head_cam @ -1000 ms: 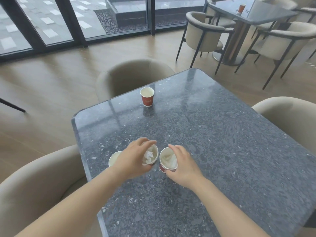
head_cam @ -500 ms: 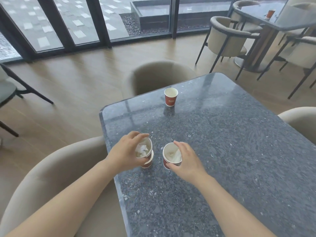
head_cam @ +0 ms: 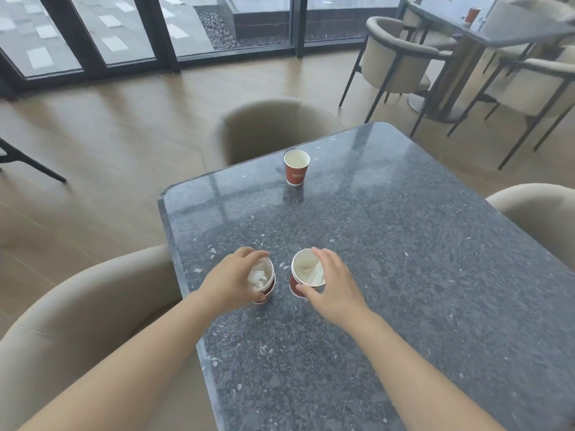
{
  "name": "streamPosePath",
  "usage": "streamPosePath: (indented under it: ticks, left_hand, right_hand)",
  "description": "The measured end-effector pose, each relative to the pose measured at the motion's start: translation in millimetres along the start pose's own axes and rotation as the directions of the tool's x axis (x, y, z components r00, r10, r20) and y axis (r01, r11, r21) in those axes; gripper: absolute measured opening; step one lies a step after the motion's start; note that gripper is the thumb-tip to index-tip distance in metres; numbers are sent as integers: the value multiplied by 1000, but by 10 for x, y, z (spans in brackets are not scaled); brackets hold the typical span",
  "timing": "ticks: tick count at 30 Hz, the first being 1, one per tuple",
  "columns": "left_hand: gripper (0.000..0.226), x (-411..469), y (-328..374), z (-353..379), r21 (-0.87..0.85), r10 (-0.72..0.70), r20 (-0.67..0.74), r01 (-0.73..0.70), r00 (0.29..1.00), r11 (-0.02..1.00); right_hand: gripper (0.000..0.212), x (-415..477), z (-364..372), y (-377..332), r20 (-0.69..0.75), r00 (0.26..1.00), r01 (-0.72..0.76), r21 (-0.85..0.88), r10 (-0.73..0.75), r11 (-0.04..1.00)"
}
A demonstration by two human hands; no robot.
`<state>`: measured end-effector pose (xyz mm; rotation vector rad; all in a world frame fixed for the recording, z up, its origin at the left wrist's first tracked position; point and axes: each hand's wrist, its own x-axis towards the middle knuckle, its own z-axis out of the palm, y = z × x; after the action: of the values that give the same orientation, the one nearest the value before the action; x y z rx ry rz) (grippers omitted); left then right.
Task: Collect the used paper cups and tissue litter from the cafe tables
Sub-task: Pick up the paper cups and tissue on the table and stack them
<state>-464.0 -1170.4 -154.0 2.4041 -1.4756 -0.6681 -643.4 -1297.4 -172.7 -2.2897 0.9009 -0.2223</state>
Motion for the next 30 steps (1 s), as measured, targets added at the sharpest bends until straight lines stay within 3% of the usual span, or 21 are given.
streamPosePath:
  ticks: [9,20,26,30]
  left_hand:
    - [81,663,-26,85,-1,-6,-38,6,999,1000]
    - [76,1882,-137,-323,6,-82,-73,83,994,997]
    - [71,2336,-170,-398,21,-49,-101,51,994,998]
    - [72,2509,-220,-421,-8,-48,-111,47,993,999]
  right_hand:
    - [67,578,-62,153,-17,1000,25,-34,-25,999]
    - [60,2073,-526,136,-182,977,100,-88,-115,991]
    - [65,2655,-684,96,-356,910,202,-65,-212,977]
    - [66,2955,-612,59,-329,913,226,-87,-242,970]
